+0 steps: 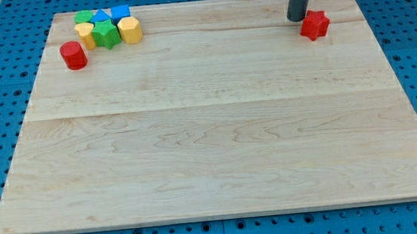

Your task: Push the red star slightly to the left

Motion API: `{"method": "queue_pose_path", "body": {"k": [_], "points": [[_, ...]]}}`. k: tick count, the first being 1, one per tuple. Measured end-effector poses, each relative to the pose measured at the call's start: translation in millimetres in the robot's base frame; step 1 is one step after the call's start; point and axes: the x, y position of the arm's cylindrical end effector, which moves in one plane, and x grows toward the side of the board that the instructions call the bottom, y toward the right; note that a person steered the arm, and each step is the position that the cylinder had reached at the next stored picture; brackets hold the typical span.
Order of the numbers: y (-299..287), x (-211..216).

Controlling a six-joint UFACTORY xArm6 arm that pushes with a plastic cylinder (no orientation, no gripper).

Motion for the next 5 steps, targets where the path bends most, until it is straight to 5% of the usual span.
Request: {"method": "queue_pose_path", "body": {"k": [1,2,4,5], "points": [[68.4,-15.3],[93.6,30.4],[29.6,42.6],[69.5,82.9]]}}
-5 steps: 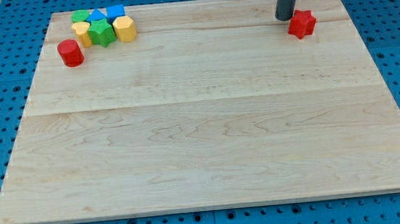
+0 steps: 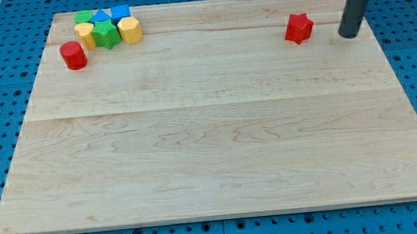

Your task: Push the red star slightly to the left

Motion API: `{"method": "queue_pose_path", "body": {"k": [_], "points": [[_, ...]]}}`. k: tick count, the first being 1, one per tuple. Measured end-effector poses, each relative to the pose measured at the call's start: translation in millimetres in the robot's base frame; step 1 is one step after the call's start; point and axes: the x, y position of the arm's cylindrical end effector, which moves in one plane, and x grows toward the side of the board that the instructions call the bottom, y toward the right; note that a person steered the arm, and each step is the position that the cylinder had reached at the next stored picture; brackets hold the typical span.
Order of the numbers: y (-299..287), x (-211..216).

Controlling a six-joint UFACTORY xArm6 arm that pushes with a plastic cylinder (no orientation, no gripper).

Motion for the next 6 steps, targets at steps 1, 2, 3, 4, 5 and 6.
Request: {"method": "queue_pose_path", "body": {"k": [1,2,3,4,5,6], "points": [[-12.0,-18.9],[-42.6,-35.0],[-109.4,-35.2],[-96.0,-8.7],[-159.5,79.0],[-311.4,69.3]]}}
